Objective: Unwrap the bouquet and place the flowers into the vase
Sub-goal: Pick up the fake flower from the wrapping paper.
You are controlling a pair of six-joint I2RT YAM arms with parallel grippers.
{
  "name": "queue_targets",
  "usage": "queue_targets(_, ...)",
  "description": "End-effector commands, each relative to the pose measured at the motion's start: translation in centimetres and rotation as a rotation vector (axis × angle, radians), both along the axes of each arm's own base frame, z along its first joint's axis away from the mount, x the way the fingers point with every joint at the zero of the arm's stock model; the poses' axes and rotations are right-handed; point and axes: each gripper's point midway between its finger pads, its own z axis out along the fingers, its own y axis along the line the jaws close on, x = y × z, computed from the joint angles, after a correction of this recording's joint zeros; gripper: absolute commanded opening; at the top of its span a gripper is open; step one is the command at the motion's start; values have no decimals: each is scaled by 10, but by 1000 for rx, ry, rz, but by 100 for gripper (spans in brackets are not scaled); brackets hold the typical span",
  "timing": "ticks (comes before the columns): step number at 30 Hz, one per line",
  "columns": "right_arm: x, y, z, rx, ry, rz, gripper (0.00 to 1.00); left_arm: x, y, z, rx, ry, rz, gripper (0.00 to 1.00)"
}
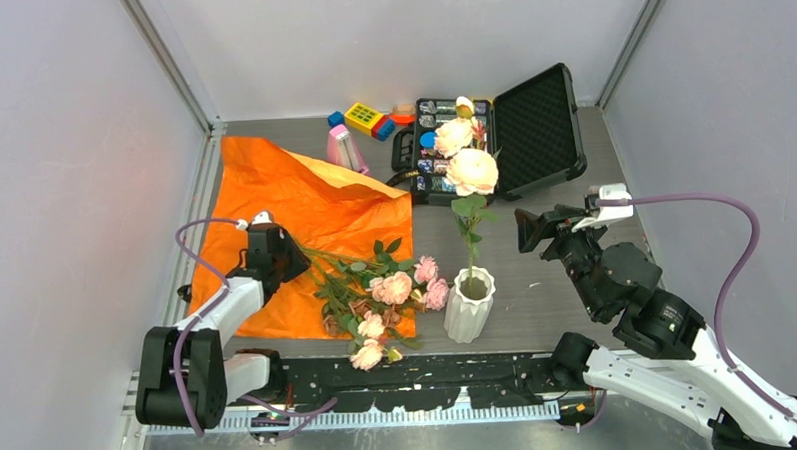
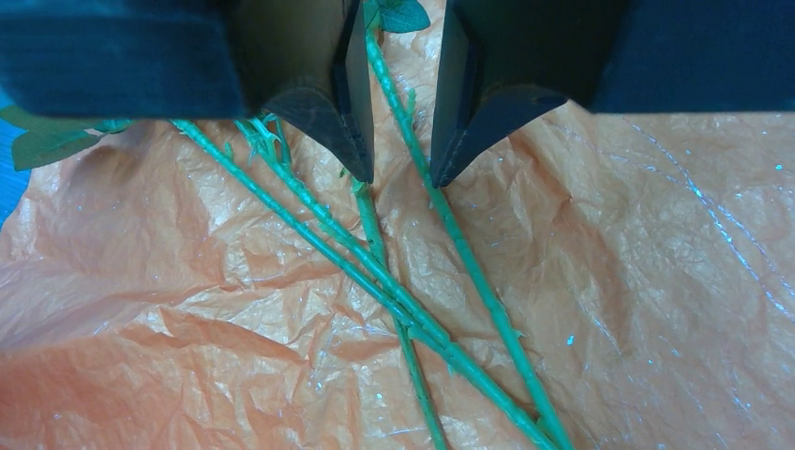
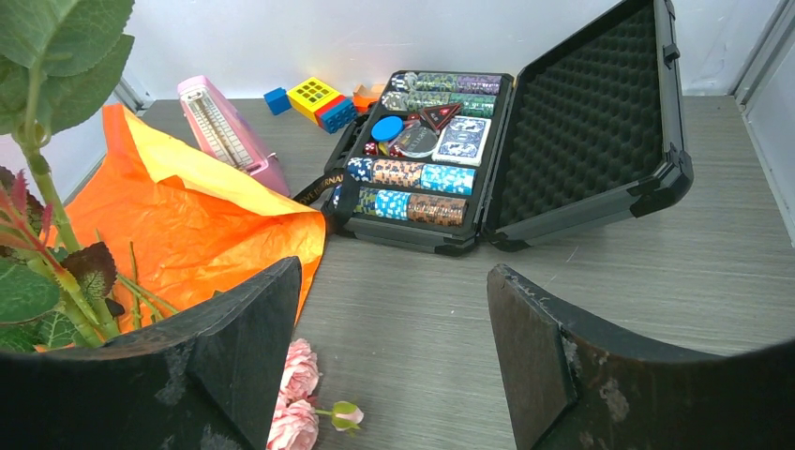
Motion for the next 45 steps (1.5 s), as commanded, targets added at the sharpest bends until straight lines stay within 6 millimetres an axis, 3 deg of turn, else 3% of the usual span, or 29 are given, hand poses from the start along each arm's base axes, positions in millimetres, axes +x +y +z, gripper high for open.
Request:
queue_targets(1, 3, -1, 9, 53, -24, -26, 77, 11, -1, 3, -21, -41, 13, 29)
queue_targets(16, 5, 3, 5, 43, -11, -23, 77, -1, 3, 6, -35, -65, 53, 34)
queue_targets(22, 8, 8, 5, 37, -9, -16, 77, -2, 2, -3, -38, -36, 52, 34)
queue_targets(25, 8, 9, 5, 35, -8, -12, 77, 7, -6, -3, -75, -56, 33, 33)
queue_targets(36, 8, 8, 8, 36, -16, -15, 78, 8, -9, -12, -101, -45, 38, 6)
queue_targets(39, 9, 9, 8, 33, -17, -14, 78, 7, -8, -6, -108, -71, 54, 0)
queue_targets(45, 9, 9, 6, 27, -13, -17, 77, 3, -8, 21, -131, -138, 73, 0)
